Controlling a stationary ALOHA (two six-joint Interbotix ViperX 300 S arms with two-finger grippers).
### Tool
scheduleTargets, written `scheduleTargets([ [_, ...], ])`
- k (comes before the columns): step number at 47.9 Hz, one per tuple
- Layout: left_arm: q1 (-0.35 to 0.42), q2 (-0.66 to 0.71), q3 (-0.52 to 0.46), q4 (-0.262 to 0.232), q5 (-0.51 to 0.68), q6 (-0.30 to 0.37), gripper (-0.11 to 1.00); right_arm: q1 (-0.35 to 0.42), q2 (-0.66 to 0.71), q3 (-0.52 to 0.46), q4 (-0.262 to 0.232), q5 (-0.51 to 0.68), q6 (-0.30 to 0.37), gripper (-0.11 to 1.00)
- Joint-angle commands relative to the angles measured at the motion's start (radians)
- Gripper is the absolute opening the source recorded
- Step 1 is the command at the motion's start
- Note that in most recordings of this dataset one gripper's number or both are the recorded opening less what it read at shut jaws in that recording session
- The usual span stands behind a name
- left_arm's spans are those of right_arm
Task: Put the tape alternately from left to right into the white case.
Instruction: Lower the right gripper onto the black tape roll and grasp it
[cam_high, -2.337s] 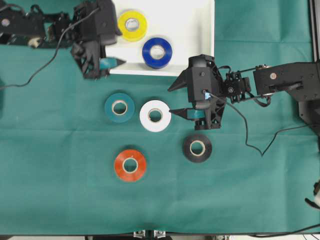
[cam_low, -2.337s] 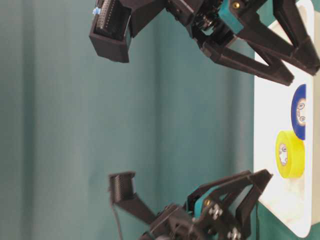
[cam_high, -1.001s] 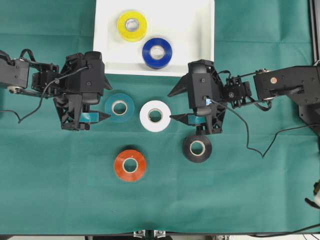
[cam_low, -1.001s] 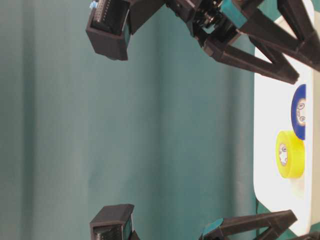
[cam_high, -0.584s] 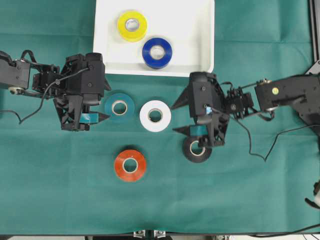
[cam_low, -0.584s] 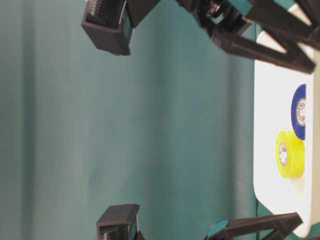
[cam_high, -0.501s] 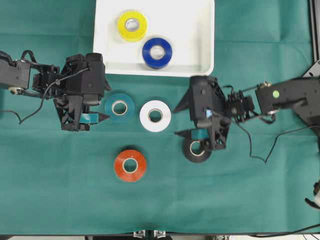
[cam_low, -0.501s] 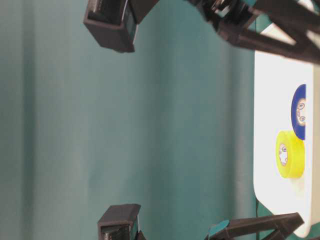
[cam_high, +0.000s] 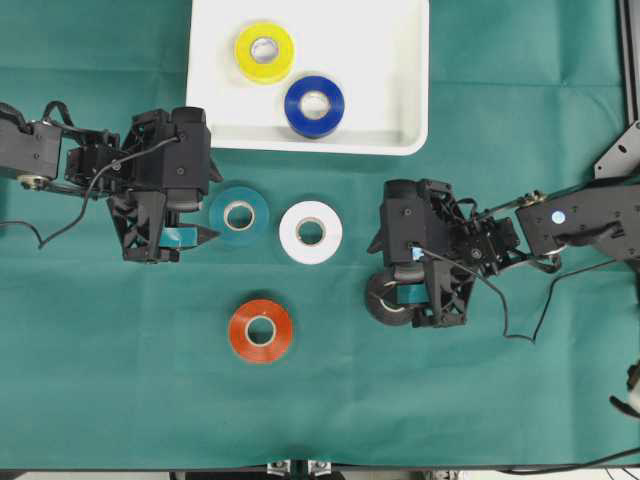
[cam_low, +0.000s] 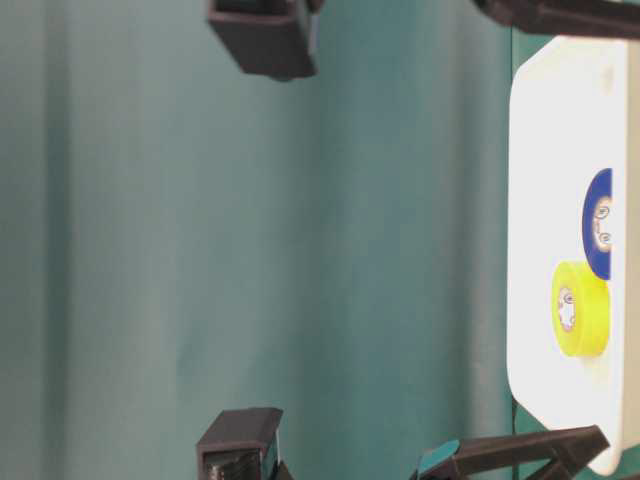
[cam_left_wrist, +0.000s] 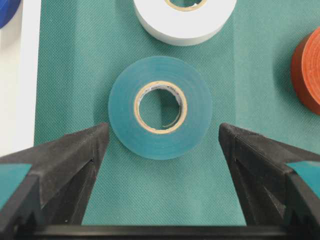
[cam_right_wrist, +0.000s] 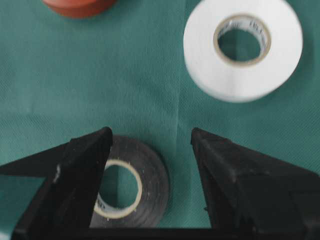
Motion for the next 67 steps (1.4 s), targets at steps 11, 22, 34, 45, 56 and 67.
scheduleTargets([
  [11, -0.006, -0.008, -0.021, -0.003, -0.006, 0.000, 0.60, 0.017, 0.021, 0.006, -0.002, -0.008, 0.031, 0.70],
  [22, -0.006, -0.003, -0.025, -0.003, -0.006, 0.000, 0.60, 0.037, 0.044, -0.009, -0.002, -0.020, 0.034, 0.70],
  [34, -0.006, 0.000, -0.028, -0.003, -0.006, 0.000, 0.60, 0.049, 0.072, -0.017, -0.002, -0.017, 0.035, 0.70],
  [45, -0.006, 0.000, -0.028, -0.003, -0.005, 0.000, 0.60, 0.049, 0.089, -0.028, -0.003, -0.014, 0.035, 0.70],
  [56, -0.006, 0.000, -0.028, -0.003, -0.006, 0.000, 0.60, 0.048, 0.097, -0.031, -0.003, -0.014, 0.035, 0.70],
  [67, -0.006, 0.000, -0.028, -0.003, -0.005, 0.000, 0.60, 0.046, 0.097, -0.026, -0.005, 0.015, 0.035, 0.70],
])
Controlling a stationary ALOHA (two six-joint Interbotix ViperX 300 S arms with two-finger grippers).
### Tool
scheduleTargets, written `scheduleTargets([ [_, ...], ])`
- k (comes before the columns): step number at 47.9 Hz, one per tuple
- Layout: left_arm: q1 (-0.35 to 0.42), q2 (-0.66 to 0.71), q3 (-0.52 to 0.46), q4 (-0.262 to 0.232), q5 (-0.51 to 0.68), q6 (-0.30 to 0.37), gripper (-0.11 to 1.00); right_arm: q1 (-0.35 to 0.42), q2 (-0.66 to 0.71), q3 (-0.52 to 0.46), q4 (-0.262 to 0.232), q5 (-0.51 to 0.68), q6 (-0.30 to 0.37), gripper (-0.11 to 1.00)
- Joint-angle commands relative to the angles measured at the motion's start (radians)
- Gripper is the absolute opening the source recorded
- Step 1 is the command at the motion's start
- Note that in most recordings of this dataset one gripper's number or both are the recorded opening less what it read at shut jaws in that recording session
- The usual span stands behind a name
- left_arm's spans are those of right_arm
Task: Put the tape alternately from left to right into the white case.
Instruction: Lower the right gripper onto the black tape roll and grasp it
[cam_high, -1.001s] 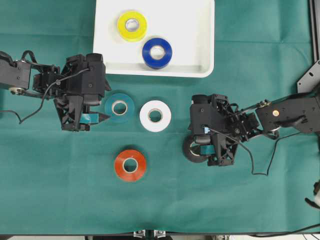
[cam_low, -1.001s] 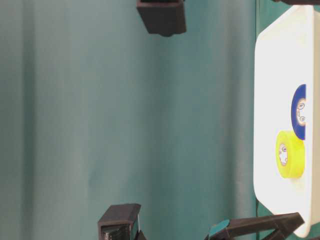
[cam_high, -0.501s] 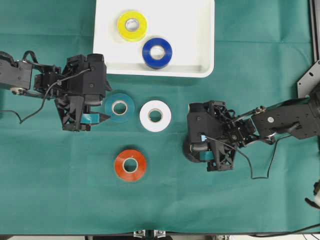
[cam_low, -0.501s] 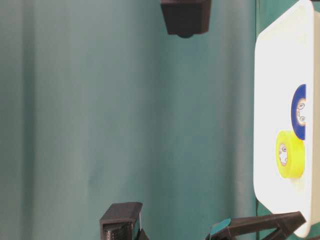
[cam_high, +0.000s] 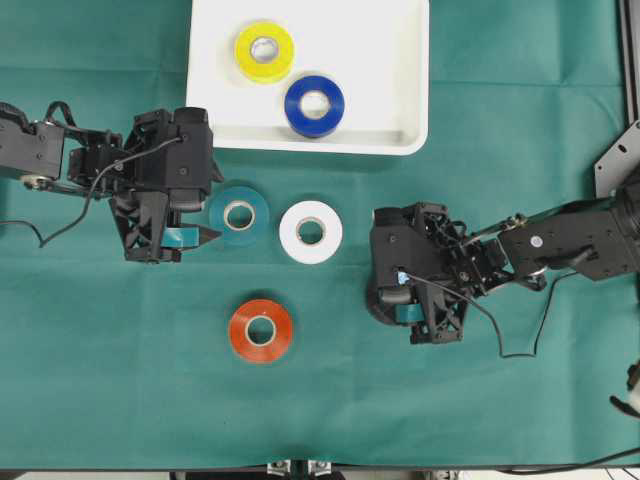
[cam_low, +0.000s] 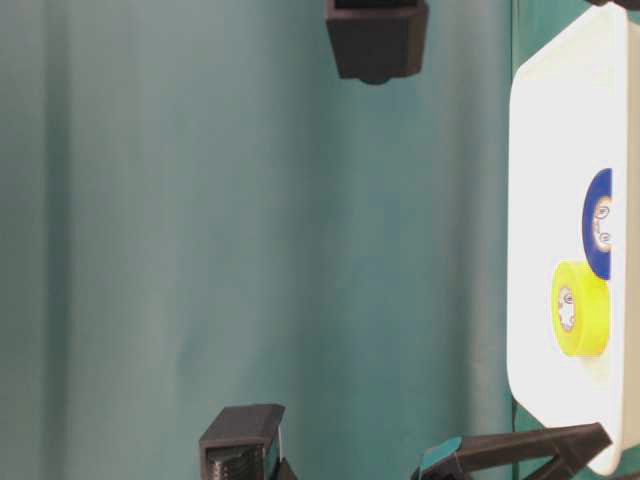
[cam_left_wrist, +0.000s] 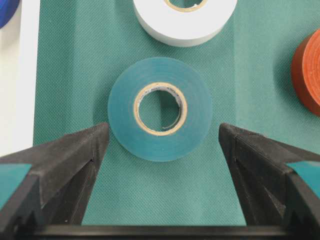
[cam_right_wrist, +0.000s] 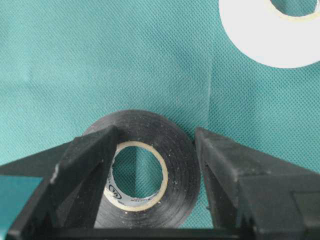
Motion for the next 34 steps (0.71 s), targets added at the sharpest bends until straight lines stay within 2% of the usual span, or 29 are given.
scheduleTargets([
  [1, -0.006, -0.008, -0.021, -0.002, -0.005, 0.000, 0.60, 0.000, -0.008, -0.011, -0.002, 0.015, -0.002, 0.70],
  [15, -0.006, -0.008, -0.018, -0.002, -0.006, 0.000, 0.60, -0.005, -0.026, -0.005, -0.014, 0.084, -0.003, 0.70],
  [34, -0.006, -0.008, -0.017, -0.002, -0.006, 0.000, 0.60, -0.015, -0.037, 0.026, -0.018, 0.084, -0.002, 0.70],
])
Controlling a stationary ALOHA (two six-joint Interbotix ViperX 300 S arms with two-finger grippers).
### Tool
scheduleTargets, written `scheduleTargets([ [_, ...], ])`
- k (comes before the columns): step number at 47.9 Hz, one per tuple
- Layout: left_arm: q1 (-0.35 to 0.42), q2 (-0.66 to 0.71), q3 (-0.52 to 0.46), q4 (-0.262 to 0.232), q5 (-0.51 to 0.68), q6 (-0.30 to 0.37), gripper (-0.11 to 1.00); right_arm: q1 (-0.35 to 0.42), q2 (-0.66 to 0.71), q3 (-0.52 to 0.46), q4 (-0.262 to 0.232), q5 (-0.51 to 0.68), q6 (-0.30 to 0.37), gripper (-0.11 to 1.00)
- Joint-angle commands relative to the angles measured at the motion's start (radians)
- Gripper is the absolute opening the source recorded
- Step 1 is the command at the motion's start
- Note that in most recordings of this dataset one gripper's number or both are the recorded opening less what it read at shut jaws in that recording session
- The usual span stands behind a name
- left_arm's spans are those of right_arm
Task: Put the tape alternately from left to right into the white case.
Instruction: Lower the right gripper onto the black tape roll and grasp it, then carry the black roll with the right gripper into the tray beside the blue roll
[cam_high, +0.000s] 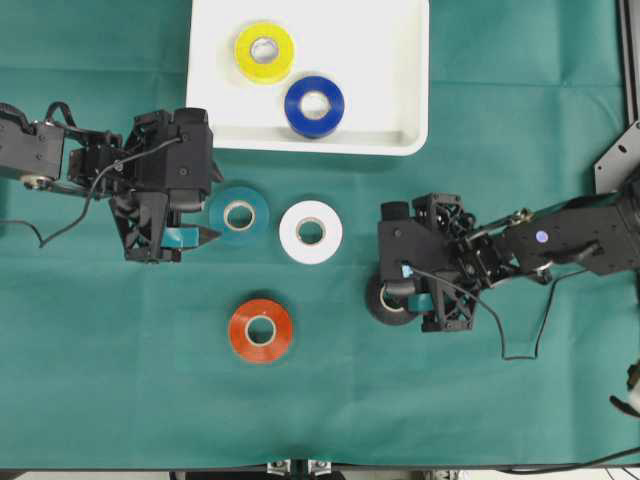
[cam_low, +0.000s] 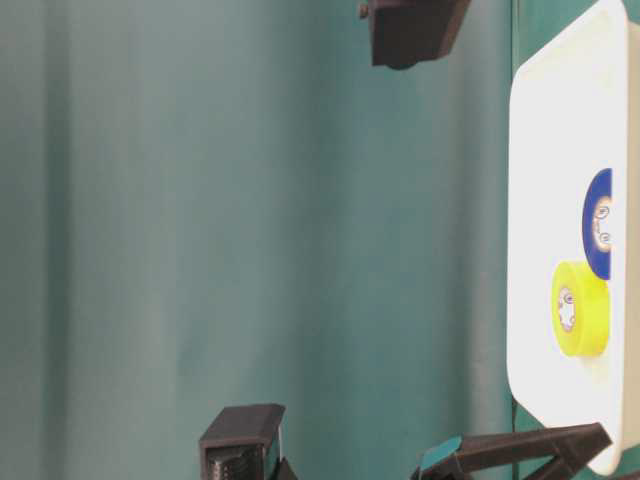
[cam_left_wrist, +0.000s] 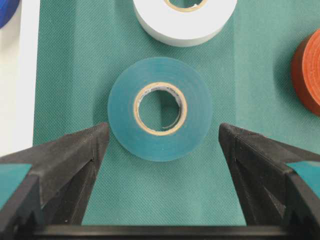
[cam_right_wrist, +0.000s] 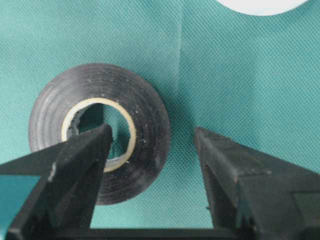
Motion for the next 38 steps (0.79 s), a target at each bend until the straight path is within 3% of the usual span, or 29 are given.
scheduleTargets([
  [1, -0.006, -0.008, -0.018, -0.002, -0.005, -0.002, 0.60, -0.003, -0.021, -0.003, -0.005, -0.005, -0.003, 0.70],
  [21, -0.006, -0.008, -0.017, -0.002, -0.005, -0.002, 0.60, -0.008, -0.021, -0.006, -0.003, -0.006, -0.003, 0.67],
  [24, -0.006, -0.008, -0.017, -0.002, -0.005, -0.002, 0.60, -0.008, -0.021, -0.006, -0.005, -0.006, -0.003, 0.58],
  [30, -0.006, -0.008, -0.015, -0.002, -0.003, -0.002, 0.60, -0.008, -0.021, -0.009, -0.005, -0.006, -0.003, 0.27],
  [38, -0.006, -0.008, -0.015, -0.002, -0.003, -0.002, 0.60, -0.008, -0.021, -0.017, -0.005, -0.006, -0.003, 0.25],
])
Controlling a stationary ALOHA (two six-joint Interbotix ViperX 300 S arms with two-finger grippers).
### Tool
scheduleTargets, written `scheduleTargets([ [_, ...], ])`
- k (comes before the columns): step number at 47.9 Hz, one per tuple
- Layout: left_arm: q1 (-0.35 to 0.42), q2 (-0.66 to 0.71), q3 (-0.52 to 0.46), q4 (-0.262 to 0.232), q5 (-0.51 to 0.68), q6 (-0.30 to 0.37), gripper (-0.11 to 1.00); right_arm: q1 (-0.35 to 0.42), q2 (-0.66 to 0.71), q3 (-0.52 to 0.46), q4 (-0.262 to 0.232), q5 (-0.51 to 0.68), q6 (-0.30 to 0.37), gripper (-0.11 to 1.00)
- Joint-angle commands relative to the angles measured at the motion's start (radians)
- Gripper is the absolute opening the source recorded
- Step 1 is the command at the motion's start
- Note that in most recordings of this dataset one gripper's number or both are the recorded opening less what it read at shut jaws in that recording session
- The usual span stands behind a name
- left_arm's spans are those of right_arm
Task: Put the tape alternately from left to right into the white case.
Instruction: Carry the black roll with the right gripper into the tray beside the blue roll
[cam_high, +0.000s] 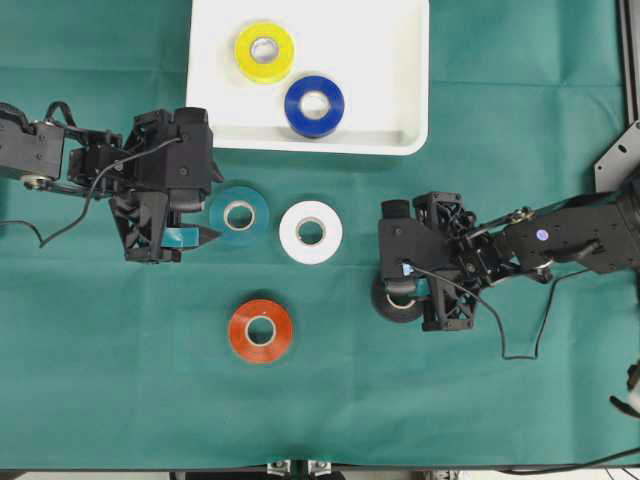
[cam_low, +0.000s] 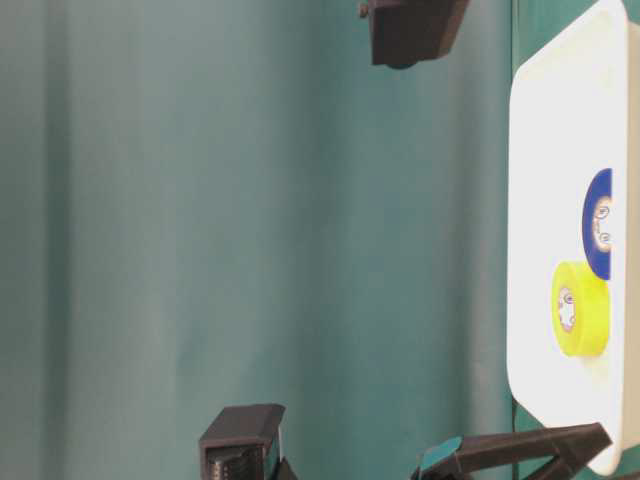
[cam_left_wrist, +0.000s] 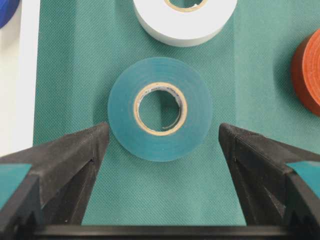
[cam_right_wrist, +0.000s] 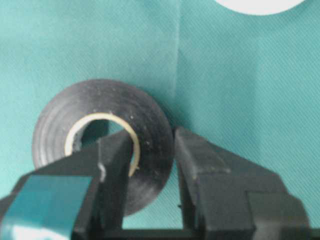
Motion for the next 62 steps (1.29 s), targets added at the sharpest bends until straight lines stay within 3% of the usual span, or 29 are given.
scheduleTargets([
  [1, -0.006, -0.008, -0.017, -0.003, -0.003, 0.000, 0.60, -0.003, -0.020, -0.017, -0.005, -0.005, 0.000, 0.25],
  [29, -0.006, -0.008, -0.018, -0.003, -0.003, 0.000, 0.60, -0.005, -0.167, -0.035, -0.008, -0.005, -0.003, 0.25],
  [42, -0.006, -0.008, -0.020, -0.003, -0.003, 0.000, 0.60, -0.058, -0.189, -0.038, -0.069, -0.005, -0.005, 0.25],
  [62, -0.006, -0.008, -0.017, -0.003, -0.003, 0.000, 0.60, -0.222, -0.206, -0.051, -0.170, 0.003, -0.003, 0.25],
])
